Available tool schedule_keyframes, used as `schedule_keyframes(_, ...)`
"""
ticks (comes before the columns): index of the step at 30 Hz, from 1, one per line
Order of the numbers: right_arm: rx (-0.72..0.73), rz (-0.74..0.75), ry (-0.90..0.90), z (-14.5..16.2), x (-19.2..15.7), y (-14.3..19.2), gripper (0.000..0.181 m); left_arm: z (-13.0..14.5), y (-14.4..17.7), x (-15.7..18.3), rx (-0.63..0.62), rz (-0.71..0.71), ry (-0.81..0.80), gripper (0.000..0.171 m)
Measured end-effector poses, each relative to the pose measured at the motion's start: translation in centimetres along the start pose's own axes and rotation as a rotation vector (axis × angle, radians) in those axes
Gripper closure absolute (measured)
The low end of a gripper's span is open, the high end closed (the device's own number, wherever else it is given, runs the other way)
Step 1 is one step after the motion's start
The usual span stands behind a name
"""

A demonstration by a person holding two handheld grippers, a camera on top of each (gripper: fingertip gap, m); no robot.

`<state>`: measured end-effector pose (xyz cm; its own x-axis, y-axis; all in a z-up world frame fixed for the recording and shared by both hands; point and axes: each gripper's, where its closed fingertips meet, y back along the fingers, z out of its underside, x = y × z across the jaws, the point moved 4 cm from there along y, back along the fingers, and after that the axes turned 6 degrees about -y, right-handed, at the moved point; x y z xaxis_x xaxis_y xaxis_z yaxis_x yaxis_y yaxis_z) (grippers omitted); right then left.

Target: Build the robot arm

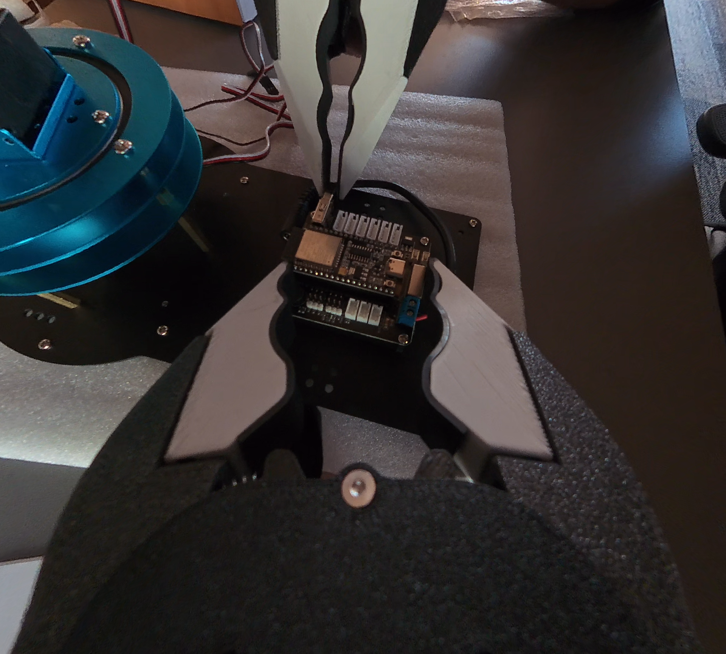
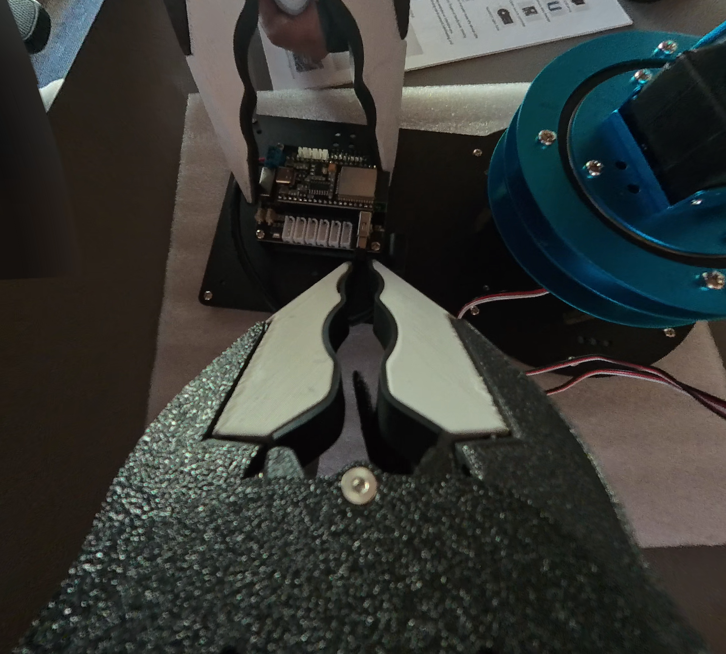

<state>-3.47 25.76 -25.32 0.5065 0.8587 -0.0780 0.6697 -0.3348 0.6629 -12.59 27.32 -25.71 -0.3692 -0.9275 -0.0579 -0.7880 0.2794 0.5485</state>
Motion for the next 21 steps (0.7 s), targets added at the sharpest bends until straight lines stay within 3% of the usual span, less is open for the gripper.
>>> schedule_keyframes(8,-0.091,0.000,0.086,-0.1,0.0,0.4,0.179,-0.1,-0.1,0.0,0.007,0.001,-0.010,0.105)
schedule_keyframes(11,-0.127,0.034,0.360,-1.3,-0.2,1.6,0.181,-0.2,-0.1,0.1,0.008,0.016,-0.004,0.106)
schedule_keyframes(14,-0.269,-0.041,0.588,-1.5,-0.7,1.7,0.151,-0.3,0.0,0.1,0.014,0.022,0.007,0.106)
schedule_keyframes(18,-0.465,-0.122,0.823,-1.8,0.3,1.5,0.137,-0.6,0.2,0.0,0.014,0.032,0.017,0.102)
schedule_keyframes(21,-0.506,-0.172,0.947,-3.6,0.4,1.4,0.130,-0.9,1.7,-0.2,0.051,0.034,0.044,0.095)
